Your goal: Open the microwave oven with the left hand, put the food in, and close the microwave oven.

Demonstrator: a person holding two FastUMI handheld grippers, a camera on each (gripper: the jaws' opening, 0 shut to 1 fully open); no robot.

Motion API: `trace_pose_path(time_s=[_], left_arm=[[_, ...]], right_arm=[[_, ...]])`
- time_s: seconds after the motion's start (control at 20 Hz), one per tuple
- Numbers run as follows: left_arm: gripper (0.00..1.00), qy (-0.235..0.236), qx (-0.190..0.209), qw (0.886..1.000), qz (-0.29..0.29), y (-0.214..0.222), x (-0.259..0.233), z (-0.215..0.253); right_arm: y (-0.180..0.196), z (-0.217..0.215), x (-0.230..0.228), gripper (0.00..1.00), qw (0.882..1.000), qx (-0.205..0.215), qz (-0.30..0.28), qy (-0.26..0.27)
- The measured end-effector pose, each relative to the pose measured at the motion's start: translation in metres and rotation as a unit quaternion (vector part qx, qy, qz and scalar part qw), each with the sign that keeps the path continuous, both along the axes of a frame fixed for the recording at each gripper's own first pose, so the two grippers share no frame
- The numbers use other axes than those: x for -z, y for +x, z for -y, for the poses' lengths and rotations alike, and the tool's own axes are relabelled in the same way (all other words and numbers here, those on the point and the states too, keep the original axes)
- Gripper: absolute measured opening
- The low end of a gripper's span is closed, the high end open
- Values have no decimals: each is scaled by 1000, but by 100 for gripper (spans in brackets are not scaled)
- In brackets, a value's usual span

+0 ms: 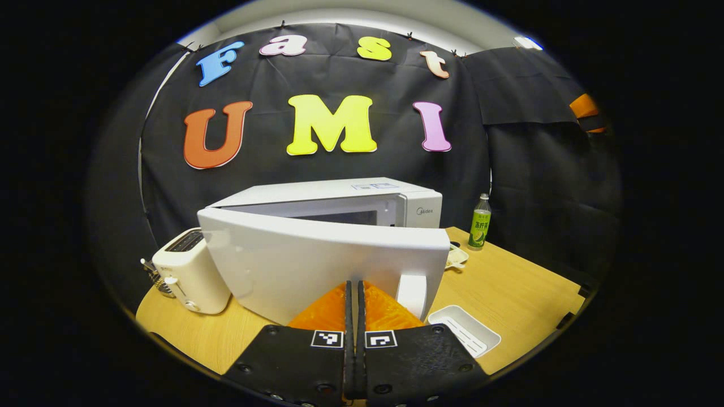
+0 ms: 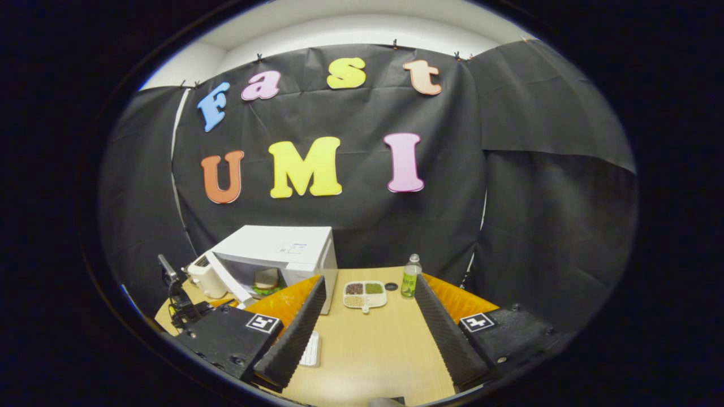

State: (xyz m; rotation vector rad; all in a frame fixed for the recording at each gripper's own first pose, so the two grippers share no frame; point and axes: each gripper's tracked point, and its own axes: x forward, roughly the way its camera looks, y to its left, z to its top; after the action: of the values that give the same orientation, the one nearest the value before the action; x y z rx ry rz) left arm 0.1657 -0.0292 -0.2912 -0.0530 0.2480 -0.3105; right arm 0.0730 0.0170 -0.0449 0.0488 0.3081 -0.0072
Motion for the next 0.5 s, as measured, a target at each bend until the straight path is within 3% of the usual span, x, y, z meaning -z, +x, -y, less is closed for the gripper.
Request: trace_pose_path(time_s=[0.05,0.1,0.5], left_arm=[[0,-1,0,1000,3,9,-1,5],[0,-2,1,1000,3,19,-2,11],[0,-4,-13,1000,-9,96,10,40]], right_arm=[[0,2,4,92,1000,0,-1,3],[2,4,6,100,1000,1,-4,3],[22,16,23,100,1000,16,-20,2]])
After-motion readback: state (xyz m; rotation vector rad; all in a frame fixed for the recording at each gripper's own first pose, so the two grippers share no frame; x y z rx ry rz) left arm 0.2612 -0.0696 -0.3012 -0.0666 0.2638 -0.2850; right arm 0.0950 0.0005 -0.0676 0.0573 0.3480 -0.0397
